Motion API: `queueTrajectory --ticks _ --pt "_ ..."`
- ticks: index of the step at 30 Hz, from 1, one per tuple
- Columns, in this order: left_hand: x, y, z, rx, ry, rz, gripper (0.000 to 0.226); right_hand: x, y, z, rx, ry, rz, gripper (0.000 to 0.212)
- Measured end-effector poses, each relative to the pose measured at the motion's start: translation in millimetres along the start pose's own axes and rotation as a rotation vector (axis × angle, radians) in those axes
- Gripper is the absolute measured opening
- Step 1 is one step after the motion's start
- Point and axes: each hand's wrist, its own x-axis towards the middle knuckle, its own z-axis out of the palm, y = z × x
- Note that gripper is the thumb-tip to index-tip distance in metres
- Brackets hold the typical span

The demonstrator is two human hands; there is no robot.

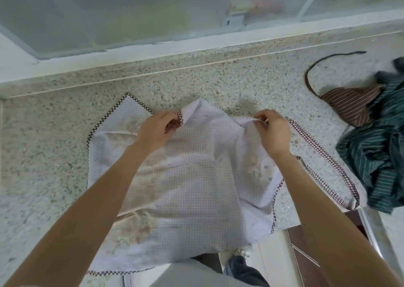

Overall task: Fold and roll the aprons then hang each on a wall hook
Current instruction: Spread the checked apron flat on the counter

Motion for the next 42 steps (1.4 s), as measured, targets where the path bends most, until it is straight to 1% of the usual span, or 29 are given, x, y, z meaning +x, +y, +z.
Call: queueTrajectory --ticks 2,3,4,5,7,8,9,10,12,13,14,16,18,20,22,23,24,25,26,29,31,32,34,36,38,39,40,41,42 --pt "-9 -11 -8 0.001 -0.041 -0.029 0.024 -1 10 -16 -0.004 0.064 0.031 0.014" --pt "-12 -14 -12 0.019 -0.051 -0.025 0.02 -4 16 -22 -0.059 0.049 0.04 0.014" --pt "-14 -18 -14 0.05 -0.067 -0.026 0.015 -7 24 -24 -0.157 -0.023 0.05 0.014" --pt "-15 -19 -16 0.087 -0.095 -0.042 0.014 -10 33 -25 -0.275 -0.132 0.064 0.015" --pt "-13 -20 -19 0.151 -0.153 -0.108 0.022 -18 42 -25 -0.453 -0.354 0.112 0.032" --pt "-12 -19 -19 0.163 -0.145 -0.136 0.025 -20 41 -23 -0.448 -0.4 0.108 0.042" --pt "-10 -18 -19 0.163 -0.118 -0.137 0.027 -22 39 -21 -0.391 -0.389 0.069 0.049" --pt "-7 -16 -19 0.152 -0.088 -0.112 0.026 -20 33 -18 -0.331 -0.349 -0.001 0.051" --pt "-1 -11 -18 0.101 -0.07 -0.033 0.02 -12 12 -6 -0.238 -0.278 -0.166 0.048" --pt "3 -9 -17 0.07 -0.077 0.002 0.018 -4 -2 2 -0.211 -0.278 -0.248 0.048" --pt "6 -8 -16 0.045 -0.094 0.027 0.016 7 -18 12 -0.201 -0.297 -0.326 0.049" --pt "9 -6 -11 0.028 -0.117 0.07 0.017 26 -46 35 -0.221 -0.405 -0.447 0.057" --pt "9 -2 -9 0.013 -0.144 0.042 0.023 41 -68 56 -0.333 -0.539 -0.536 0.062" --pt "9 -3 -12 0.071 -0.234 -0.034 0.037 52 -73 67 -0.485 -0.636 -0.565 0.06" --pt "6 -10 -20 0.216 -0.373 -0.085 0.049 63 -65 65 -0.615 -0.68 -0.567 0.049" --pt "5 -18 -25 0.302 -0.398 -0.063 0.048 70 -63 63 -0.666 -0.686 -0.562 0.04" --pt "3 -24 -29 0.375 -0.389 -0.021 0.042 75 -57 57 -0.712 -0.688 -0.544 0.032" --pt "3 -29 -33 0.424 -0.353 0.01 0.032 81 -51 50 -0.746 -0.685 -0.511 0.027" --pt "3 -35 -39 0.445 -0.297 0.012 0.029 87 -46 42 -0.743 -0.676 -0.474 0.025" --pt "11 -53 -56 0.471 -0.143 -0.07 0.038 106 -28 14 -0.635 -0.654 -0.309 0.027" --pt "20 -59 -64 0.504 -0.051 -0.163 0.039 118 -16 0 -0.655 -0.646 -0.215 0.032" --pt "26 -62 -67 0.499 -0.012 -0.223 0.039 124 -13 -5 -0.659 -0.603 -0.184 0.034" --pt "36 -67 -73 0.466 0.072 -0.29 0.04 133 -13 -9 -0.6 -0.409 -0.153 0.035" --pt "42 -71 -78 0.448 0.162 -0.284 0.039 139 -19 -7 -0.548 -0.157 -0.119 0.036" --pt "48 -72 -77 0.414 0.24 -0.275 0.031 144 -28 1 -0.505 0.033 -0.085 0.034" --pt "50 -70 -74 0.382 0.241 -0.284 0.036 144 -31 6 -0.476 0.081 -0.085 0.035" --pt "54 -70 -71 0.354 0.22 -0.281 0.045 147 -36 13 -0.447 0.092 -0.1 0.04" --pt "56 -67 -67 0.333 0.193 -0.27 0.049 145 -38 19 -0.425 0.069 -0.12 0.044" --pt "58 -64 -63 0.313 0.156 -0.258 0.047 143 -41 27 -0.412 0.03 -0.143 0.046"
